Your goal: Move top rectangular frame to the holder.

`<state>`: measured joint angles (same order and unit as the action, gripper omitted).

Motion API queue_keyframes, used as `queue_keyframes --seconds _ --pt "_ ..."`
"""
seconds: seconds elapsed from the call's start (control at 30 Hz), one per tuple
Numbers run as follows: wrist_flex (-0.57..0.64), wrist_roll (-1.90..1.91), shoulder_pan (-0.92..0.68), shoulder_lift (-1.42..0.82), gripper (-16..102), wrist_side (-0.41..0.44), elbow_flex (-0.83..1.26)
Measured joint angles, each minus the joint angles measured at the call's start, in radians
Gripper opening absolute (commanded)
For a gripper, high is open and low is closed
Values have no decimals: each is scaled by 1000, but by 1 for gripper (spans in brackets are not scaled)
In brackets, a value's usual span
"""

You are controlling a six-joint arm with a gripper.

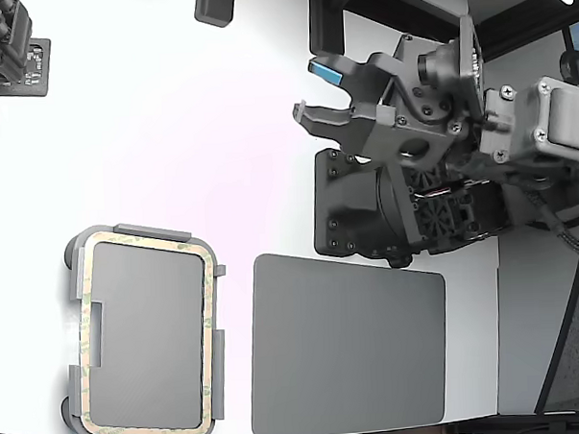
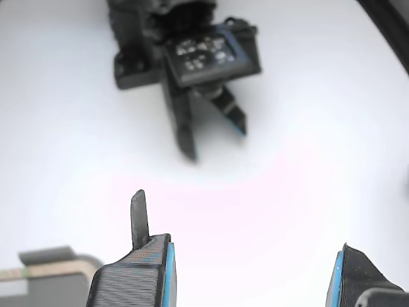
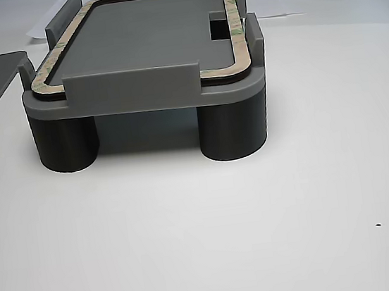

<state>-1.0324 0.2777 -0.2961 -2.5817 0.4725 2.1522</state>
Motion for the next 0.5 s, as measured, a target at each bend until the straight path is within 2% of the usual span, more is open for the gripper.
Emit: queue_keyframes --seconds 0.17,0.27,0.37,0.5 --pt "54 -67 9 -213 100 -12 247" --pt "31 -87 9 -321 100 -14 374" --pt "-3 -49 9 -351 100 -14 446" --pt "26 -81 11 -351 100 -51 463"
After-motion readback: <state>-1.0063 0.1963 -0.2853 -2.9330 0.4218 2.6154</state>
